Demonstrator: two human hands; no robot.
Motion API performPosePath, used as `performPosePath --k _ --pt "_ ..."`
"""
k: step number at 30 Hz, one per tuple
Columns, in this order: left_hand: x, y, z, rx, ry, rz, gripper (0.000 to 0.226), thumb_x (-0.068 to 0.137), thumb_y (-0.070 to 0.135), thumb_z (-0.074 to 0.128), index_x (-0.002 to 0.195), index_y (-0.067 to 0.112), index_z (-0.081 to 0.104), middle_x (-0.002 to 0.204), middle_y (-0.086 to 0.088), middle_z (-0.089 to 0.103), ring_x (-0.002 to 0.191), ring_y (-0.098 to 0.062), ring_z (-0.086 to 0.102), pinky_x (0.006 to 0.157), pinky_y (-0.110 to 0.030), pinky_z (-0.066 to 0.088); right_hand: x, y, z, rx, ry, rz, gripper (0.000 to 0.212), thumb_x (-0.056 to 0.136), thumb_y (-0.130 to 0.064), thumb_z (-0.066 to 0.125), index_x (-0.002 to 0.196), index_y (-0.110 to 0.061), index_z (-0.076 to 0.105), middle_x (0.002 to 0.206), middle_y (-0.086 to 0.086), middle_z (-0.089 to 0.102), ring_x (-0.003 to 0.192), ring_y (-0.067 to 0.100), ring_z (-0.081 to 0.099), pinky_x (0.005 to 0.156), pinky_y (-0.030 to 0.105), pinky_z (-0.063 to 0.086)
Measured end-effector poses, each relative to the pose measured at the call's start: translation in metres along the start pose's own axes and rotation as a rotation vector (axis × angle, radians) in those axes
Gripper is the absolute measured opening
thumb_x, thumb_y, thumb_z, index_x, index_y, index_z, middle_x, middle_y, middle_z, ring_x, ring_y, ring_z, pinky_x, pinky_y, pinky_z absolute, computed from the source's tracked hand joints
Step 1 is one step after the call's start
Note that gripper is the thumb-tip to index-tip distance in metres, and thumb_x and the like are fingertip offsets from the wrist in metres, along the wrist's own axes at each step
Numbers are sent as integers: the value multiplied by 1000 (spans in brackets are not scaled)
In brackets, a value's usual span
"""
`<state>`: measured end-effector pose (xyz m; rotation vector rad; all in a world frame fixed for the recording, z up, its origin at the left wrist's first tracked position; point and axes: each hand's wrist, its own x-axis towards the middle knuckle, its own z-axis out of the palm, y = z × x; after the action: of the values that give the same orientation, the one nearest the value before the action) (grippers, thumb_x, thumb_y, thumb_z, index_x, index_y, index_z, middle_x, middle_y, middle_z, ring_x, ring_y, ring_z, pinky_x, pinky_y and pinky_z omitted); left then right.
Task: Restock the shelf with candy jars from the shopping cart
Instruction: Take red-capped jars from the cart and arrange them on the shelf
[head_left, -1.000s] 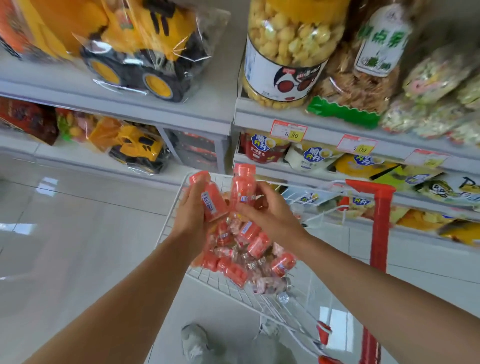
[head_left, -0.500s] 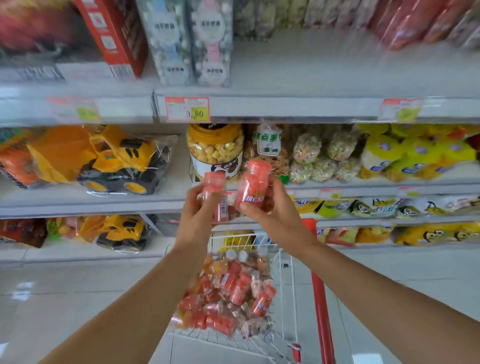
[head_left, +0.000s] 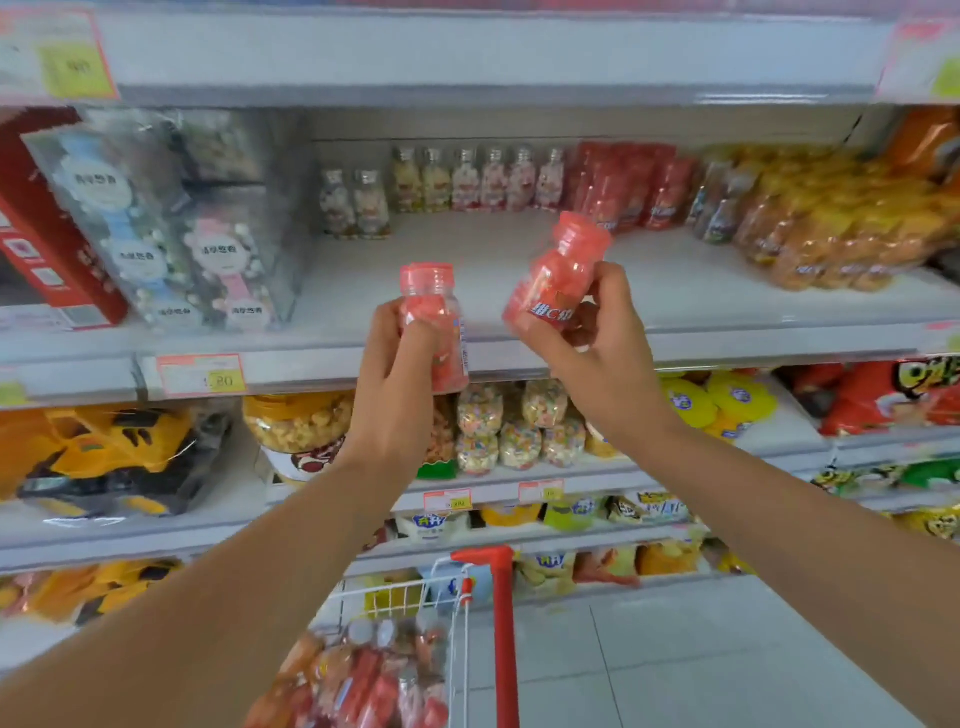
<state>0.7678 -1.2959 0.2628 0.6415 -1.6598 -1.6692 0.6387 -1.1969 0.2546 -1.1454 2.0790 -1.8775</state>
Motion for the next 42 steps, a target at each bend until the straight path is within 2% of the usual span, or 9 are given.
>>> performPosePath --k 5,8,13,18,26,31,35,37,42 --pt "43 11 77 39 12 95 11 94 19 55 102 27 53 88 7 60 75 -2 58 76 -21 54 55 27 -79 -144 74 -31 47 81 -30 77 117 -15 50 99 -6 65 78 9 63 71 24 50" --pt "78 -1 116 184 -14 104 35 75 32 71 105 33 53 84 16 67 77 -1 63 79 -31 54 86 53 -122 -269 57 19 50 78 -31 79 115 -14 51 98 -6 64 73 7 61 75 32 51" --pt "123 -23 171 312 -56 76 42 77 10 77 111 16 53 102 -2 67 86 -14 62 72 -20 51 130 93 -162 -431 17 29 54 72 -36 82 112 -14 54 97 -3 65 81 21 66 74 36 49" --pt "150 -35 193 334 -40 81 44 74 6 79 106 18 52 91 0 67 79 -15 64 61 -18 52 163 119 -167 -587 -91 -14 61 73 -42 80 117 -12 51 103 6 67 95 28 64 73 33 45" --pt "172 -48 192 472 -31 120 46 72 13 82 109 20 55 90 1 69 85 -22 66 77 -35 53 178 129 -157 -491 -131 14 79 71 -38 82 133 -14 39 123 5 62 108 26 60 88 34 47" --pt "171 -46 184 585 -156 48 68 56 36 88 112 20 52 98 3 66 91 -17 64 77 -41 57 181 136 -156 -299 -123 90 62 65 -35 86 111 -22 46 98 -12 66 88 8 66 87 36 53" --pt "175 -49 179 615 -183 9 60 64 34 87 112 16 56 100 2 67 93 -17 64 85 -42 54 187 141 -153 -328 -104 85 33 68 -29 85 86 -26 57 85 -11 68 86 11 66 86 42 53" --pt "175 -49 179 600 -182 -15 55 65 36 86 109 17 59 98 3 69 92 -15 65 86 -40 55 190 144 -151 -332 -90 102 35 69 -32 85 81 -29 52 84 -14 64 89 14 64 87 41 51" --pt "176 -50 181 550 -207 -53 49 70 33 83 109 17 58 98 4 66 90 -11 62 68 -20 46 200 151 -145 -372 -59 150 48 70 -41 82 106 -21 57 96 -8 63 92 15 62 87 36 50"
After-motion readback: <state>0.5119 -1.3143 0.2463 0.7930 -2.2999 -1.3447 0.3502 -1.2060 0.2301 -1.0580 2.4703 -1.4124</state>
